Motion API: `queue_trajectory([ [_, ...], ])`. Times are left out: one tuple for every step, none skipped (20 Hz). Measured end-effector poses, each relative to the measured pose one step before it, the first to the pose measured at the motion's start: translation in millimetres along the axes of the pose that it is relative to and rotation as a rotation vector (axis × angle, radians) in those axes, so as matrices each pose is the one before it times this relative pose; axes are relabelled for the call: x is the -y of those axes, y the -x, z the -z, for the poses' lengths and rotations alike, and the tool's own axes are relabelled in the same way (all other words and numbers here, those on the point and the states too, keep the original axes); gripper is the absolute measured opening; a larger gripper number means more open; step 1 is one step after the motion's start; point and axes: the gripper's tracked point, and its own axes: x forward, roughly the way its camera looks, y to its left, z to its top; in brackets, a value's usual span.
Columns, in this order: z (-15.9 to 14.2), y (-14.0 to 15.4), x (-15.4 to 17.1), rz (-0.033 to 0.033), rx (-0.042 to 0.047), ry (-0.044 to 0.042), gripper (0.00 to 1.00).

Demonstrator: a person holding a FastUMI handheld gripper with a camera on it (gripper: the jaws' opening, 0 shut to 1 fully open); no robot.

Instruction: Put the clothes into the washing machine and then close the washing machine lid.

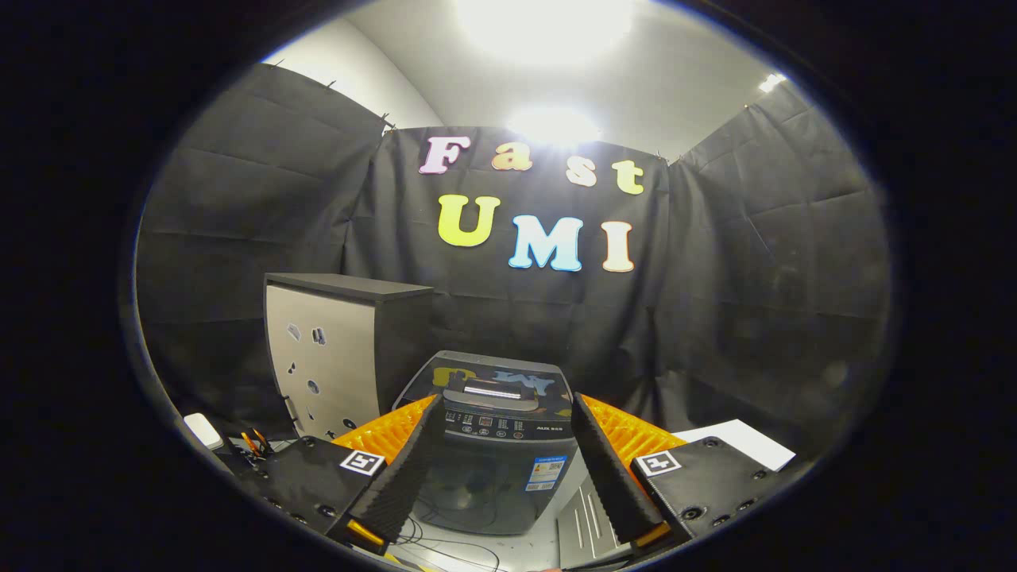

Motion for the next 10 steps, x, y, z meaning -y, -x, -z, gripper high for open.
queue_trajectory([
  [-1.08,2.90,-2.21,0.00875,-0.00063,-0.00537,0.99],
  [0.23,3.96,1.16,0.00808,-0.00158,0.00412,0.99],
  [0.35,2.78,0.88,0.01141,-0.00512,0.01640,0.99],
  [-0.40,1.02,0.25,0.00871,-0.00386,0.01093,0.99],
  [-1.77,1.05,-1.96,0.00206,-0.00209,-0.00010,0.99],
  [-0.12,1.07,-0.67,0.00438,-0.00198,-0.00450,0.99],
  [-0.44,-0.42,-0.26,0.00388,-0.00414,-0.00049,0.99],
  [0.27,-1.39,0.62,0.00553,-0.00261,0.00149,0.99],
  [-2.46,-1.07,0.14,0.00282,0.00161,-0.00569,0.99],
  [-1.15,-0.60,-0.18,0.00178,0.00182,-0.00732,0.99],
])
